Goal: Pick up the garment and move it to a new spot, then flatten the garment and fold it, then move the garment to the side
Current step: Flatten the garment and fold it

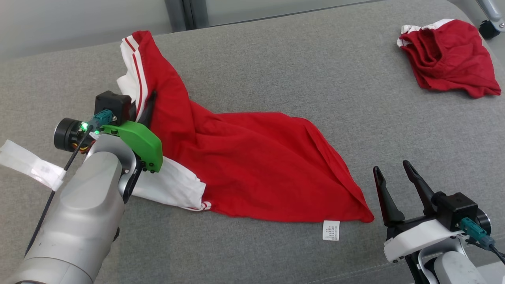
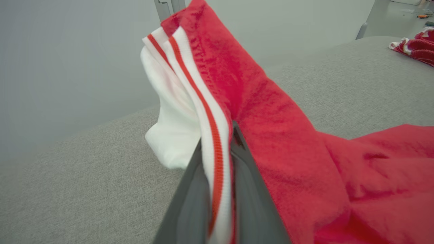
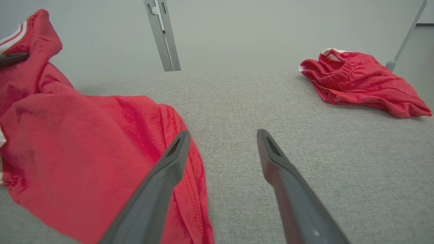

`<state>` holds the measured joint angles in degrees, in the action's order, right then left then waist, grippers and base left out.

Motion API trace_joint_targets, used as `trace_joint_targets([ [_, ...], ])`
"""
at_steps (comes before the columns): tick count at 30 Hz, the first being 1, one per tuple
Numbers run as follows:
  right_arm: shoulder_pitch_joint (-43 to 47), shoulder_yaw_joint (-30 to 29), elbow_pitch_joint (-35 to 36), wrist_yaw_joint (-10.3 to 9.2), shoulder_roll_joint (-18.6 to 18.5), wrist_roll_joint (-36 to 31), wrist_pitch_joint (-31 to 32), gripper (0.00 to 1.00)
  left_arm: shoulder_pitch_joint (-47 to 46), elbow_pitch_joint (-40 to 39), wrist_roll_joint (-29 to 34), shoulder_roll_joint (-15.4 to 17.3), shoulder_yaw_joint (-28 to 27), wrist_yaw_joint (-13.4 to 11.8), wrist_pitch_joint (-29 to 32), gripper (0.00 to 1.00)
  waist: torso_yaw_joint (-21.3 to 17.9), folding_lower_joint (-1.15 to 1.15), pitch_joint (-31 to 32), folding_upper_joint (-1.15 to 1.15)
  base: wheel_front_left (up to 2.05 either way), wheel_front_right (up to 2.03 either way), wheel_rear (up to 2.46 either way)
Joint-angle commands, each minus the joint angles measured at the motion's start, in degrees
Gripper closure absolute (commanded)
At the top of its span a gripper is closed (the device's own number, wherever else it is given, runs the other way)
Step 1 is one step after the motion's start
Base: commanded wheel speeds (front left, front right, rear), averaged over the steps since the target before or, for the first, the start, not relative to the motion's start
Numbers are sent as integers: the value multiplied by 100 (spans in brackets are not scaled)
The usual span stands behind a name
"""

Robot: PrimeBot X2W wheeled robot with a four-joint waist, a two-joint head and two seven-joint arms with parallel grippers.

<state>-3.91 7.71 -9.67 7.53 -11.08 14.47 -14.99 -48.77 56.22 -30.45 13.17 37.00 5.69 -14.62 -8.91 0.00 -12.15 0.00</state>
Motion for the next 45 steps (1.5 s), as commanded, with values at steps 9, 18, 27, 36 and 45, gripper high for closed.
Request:
trace_joint_targets([
  [9, 16, -8, -89, -10, 44, -31, -26, 0, 198, -118, 251, -41, -245, -129, -53, 0, 66, 0, 75, 0, 0, 0, 0],
  [18, 107, 82, -177, -10, 43, -22, -26, 0, 731, -240, 415, -61, -454, -24, -55, 0, 264, 0, 265, 0, 0, 0, 0],
  [27, 118, 144, -204, -10, 44, 31, -26, 0, 883, 380, 274, -199, -187, 140, 21, 0, 224, 0, 287, 0, 0, 0, 0],
  [36, 14, 124, -207, -10, 9, 73, -26, 0, 708, 796, 73, -310, -42, 177, 94, 9, 40, 0, 98, 0, 0, 0, 0],
  [45, 1, 72, -230, -10, 23, 29, -26, 0, 659, 856, -186, -291, 195, 181, 36, 100, 59, 0, 103, 0, 0, 0, 0],
])
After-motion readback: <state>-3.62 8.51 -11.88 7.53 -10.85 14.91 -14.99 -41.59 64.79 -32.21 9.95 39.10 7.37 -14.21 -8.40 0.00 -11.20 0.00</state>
